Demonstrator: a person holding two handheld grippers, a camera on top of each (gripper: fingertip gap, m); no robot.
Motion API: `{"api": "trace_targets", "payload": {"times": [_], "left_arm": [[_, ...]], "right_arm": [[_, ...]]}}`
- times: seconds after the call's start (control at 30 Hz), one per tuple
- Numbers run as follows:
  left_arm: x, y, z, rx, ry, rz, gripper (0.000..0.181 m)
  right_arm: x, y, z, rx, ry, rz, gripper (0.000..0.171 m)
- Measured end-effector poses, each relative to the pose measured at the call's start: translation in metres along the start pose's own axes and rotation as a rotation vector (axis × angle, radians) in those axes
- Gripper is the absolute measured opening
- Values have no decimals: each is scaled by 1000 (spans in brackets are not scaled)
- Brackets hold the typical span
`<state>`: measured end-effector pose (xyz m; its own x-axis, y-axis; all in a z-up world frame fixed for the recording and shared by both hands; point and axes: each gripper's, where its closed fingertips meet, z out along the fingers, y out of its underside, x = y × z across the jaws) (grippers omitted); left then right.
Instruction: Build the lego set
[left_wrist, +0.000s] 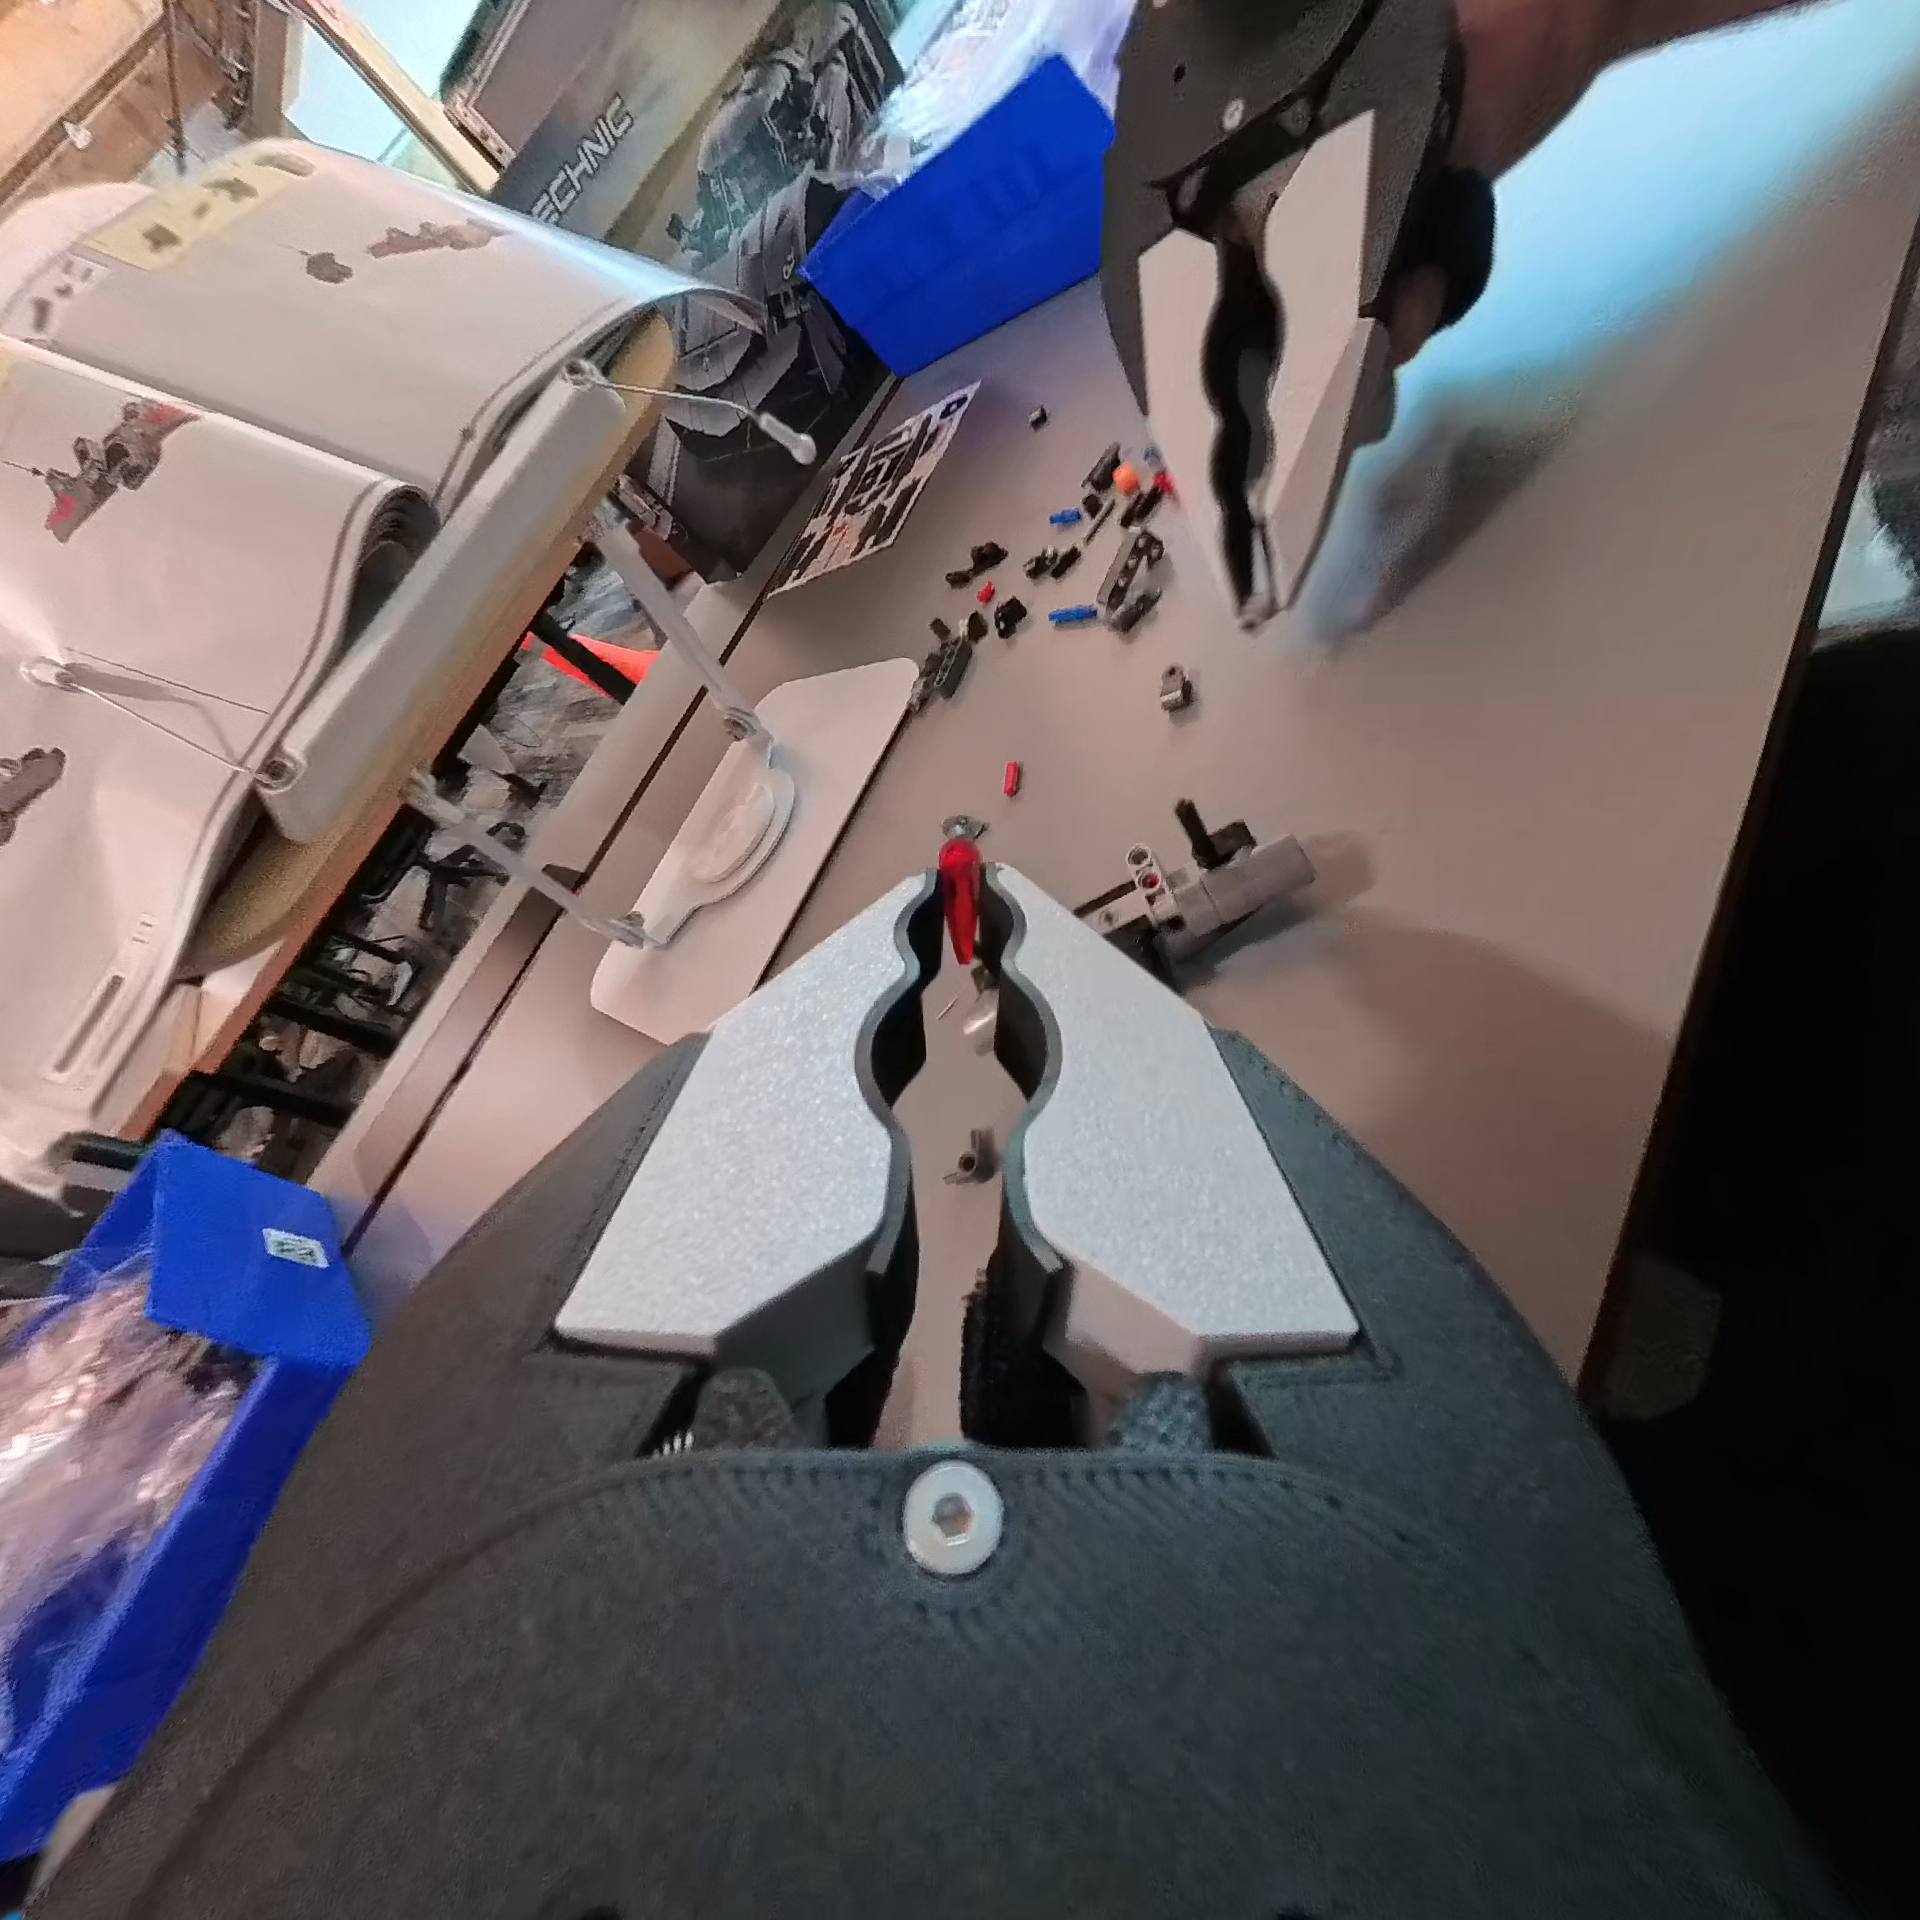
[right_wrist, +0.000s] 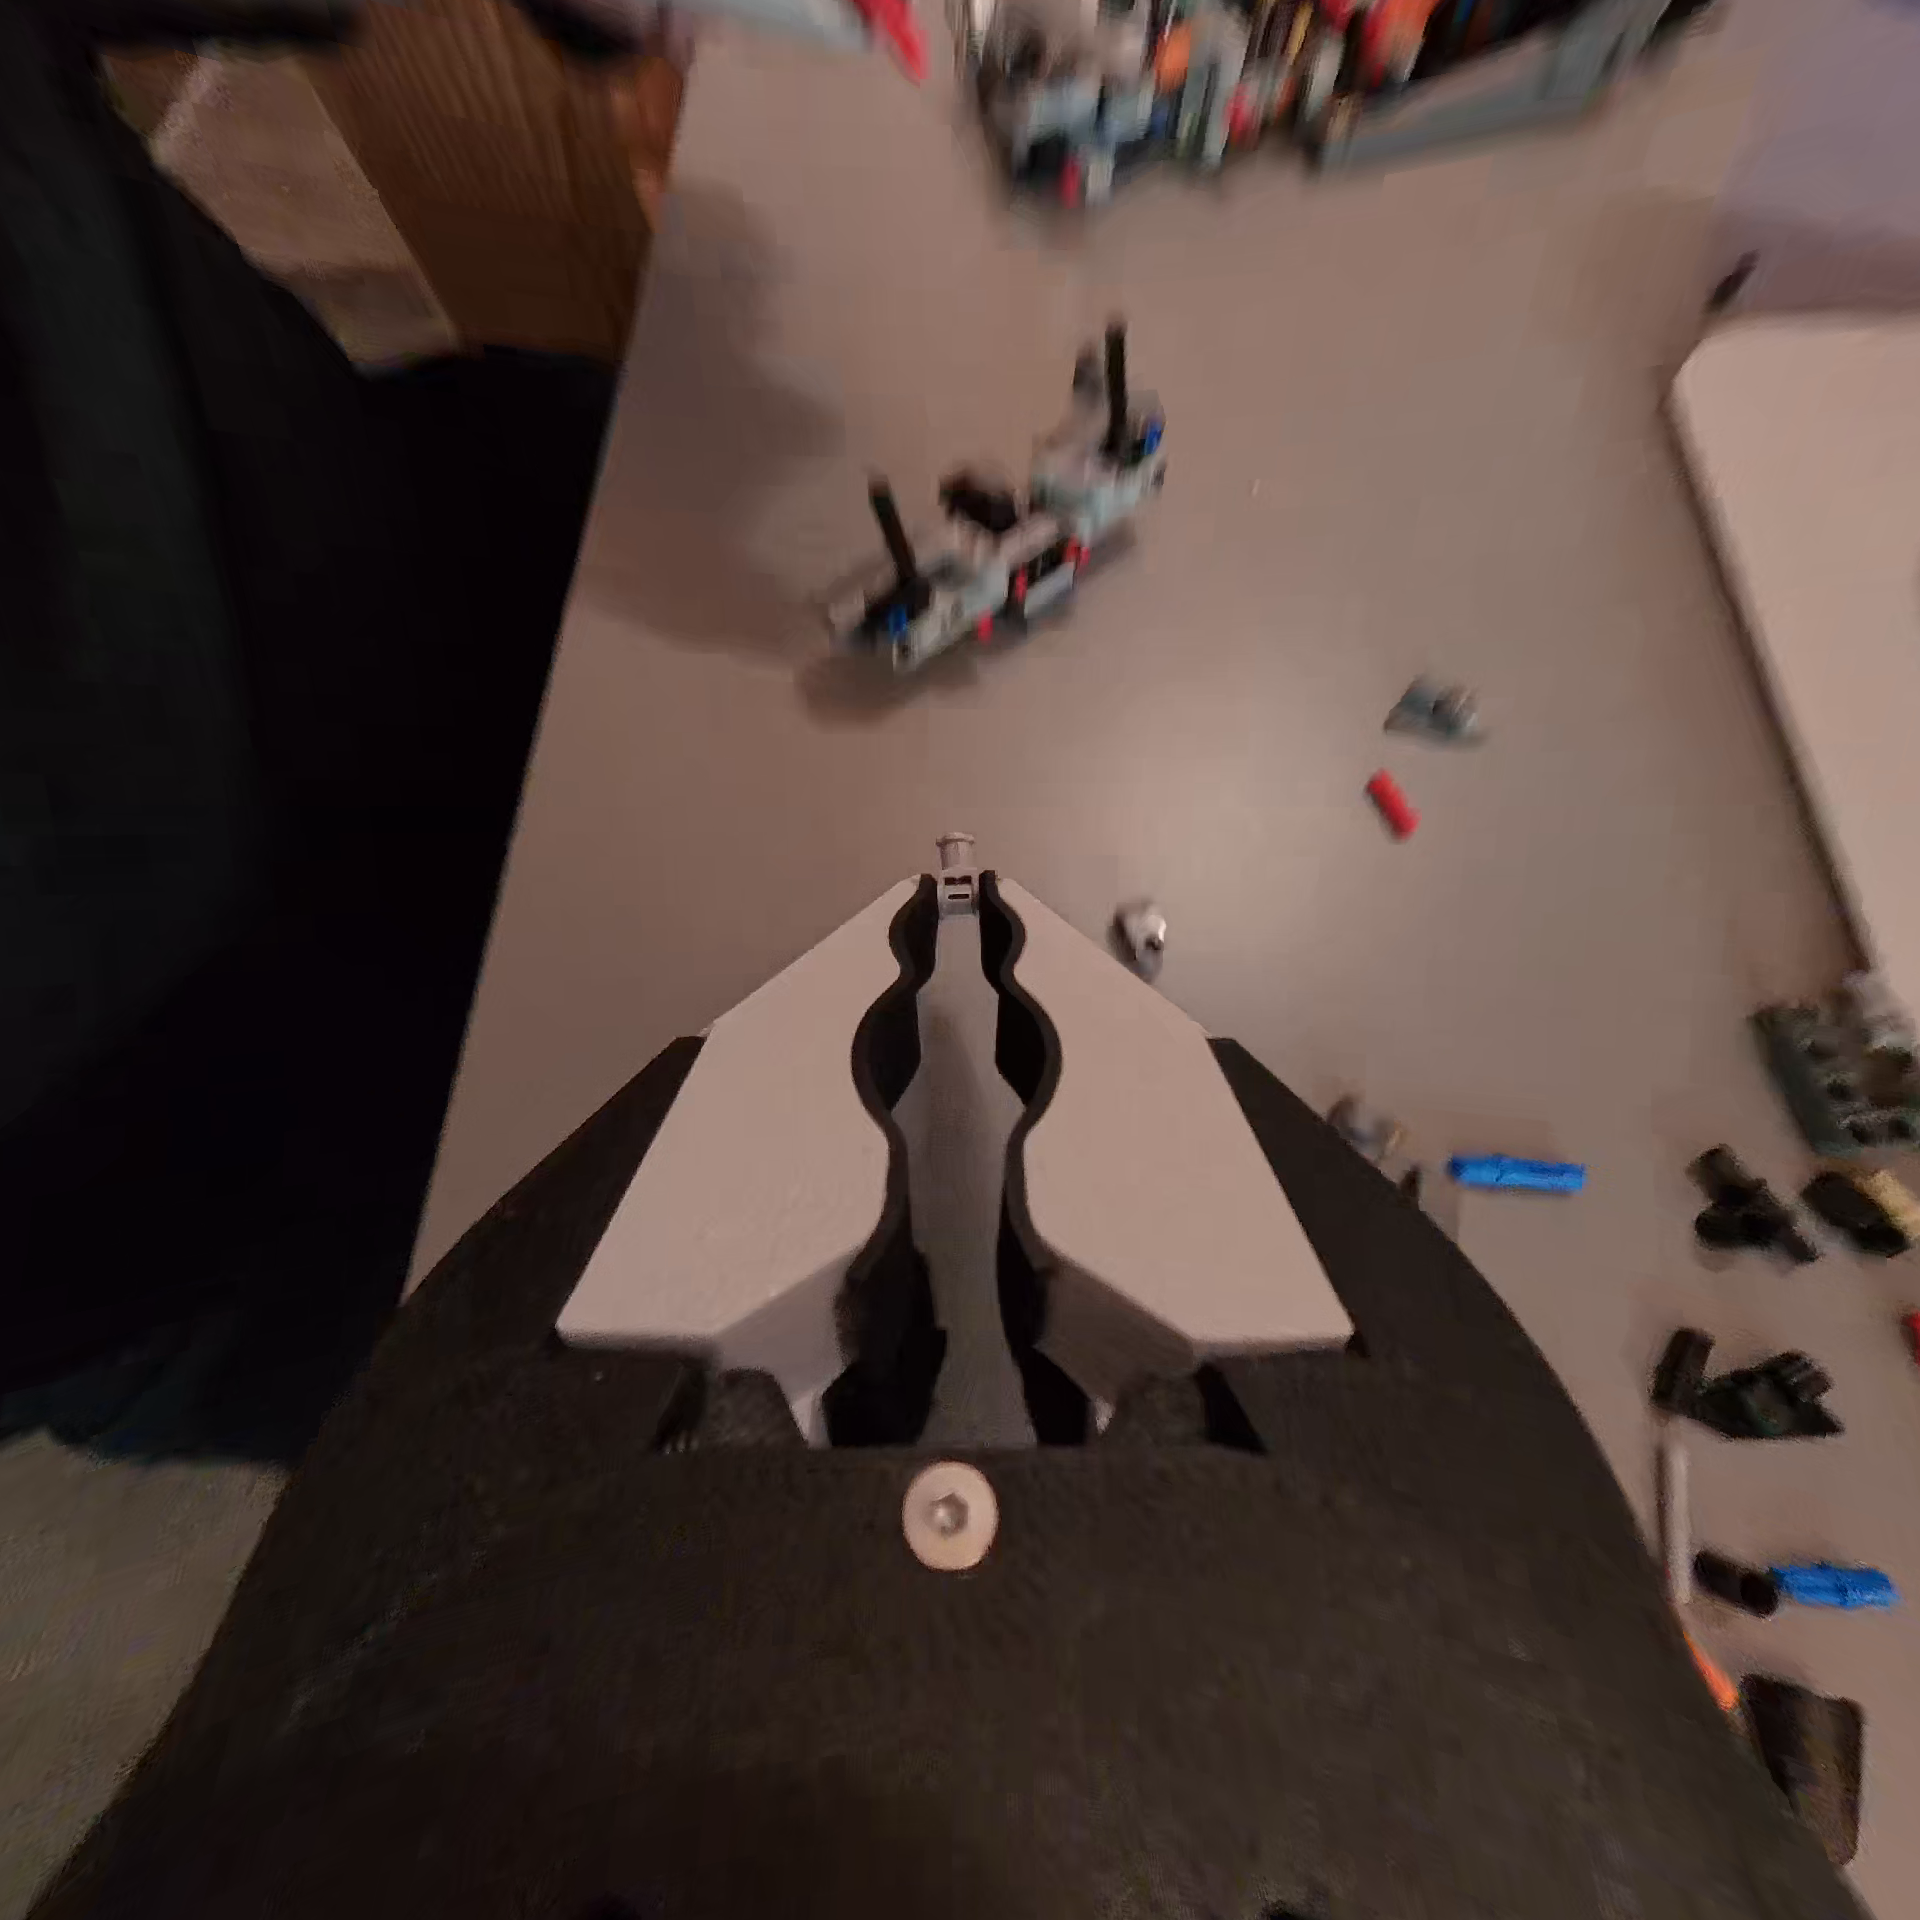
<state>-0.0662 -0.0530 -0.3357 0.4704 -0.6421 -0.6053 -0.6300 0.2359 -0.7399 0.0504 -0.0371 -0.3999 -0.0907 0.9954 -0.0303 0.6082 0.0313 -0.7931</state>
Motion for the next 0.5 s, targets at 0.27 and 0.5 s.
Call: {"api": "trace_targets", "payload": {"times": [0.27,0.5], "left_arm": [[-13,-36,-8,196,116,-352,4],[-20,-59,-17,344,227,-600,4]], "right_arm": [[-14,-105,-9,243,108,-199,5],[-22,-144,-6,369,107,-237,5]]}}
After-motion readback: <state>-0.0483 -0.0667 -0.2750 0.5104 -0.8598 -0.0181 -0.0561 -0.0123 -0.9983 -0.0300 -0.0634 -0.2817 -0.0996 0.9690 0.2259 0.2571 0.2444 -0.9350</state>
